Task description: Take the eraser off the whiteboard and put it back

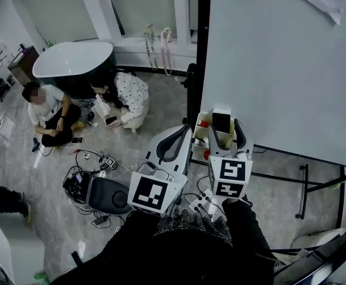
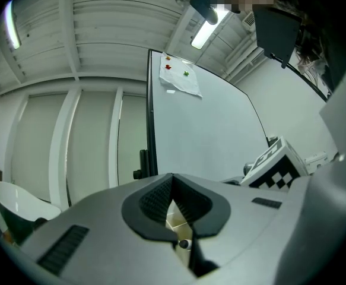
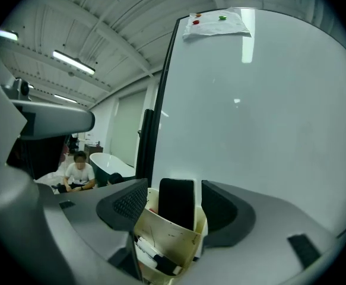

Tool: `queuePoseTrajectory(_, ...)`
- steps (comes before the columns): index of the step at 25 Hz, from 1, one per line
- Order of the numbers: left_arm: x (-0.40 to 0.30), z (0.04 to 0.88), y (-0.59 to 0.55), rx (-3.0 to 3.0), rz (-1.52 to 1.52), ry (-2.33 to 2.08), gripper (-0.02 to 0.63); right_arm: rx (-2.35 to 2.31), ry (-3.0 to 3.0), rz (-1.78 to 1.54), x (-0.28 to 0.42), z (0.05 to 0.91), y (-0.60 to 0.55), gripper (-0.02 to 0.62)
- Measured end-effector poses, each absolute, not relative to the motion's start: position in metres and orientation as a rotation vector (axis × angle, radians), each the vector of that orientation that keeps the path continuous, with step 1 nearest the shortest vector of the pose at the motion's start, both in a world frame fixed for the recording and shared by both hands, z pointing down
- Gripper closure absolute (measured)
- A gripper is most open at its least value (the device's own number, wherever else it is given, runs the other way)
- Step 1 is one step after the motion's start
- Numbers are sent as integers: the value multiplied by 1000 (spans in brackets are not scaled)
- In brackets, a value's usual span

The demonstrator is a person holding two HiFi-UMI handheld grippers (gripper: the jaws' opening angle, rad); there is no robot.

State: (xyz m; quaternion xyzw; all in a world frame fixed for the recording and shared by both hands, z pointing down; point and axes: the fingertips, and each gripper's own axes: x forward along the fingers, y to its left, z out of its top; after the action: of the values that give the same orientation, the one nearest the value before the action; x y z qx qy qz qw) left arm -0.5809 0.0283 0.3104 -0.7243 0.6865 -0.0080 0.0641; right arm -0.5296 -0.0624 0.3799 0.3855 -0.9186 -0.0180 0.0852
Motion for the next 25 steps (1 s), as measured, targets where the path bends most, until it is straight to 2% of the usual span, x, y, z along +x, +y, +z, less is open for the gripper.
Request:
queuePoseTrajectory(14, -593, 323, 22, -2237, -27, 2050, 600, 1296, -2547, -100, -544, 408, -94, 328)
queuePoseTrajectory(25, -587, 319, 20, -2240, -13, 2038, 600, 1240, -2548, -51, -542, 407, -94, 345)
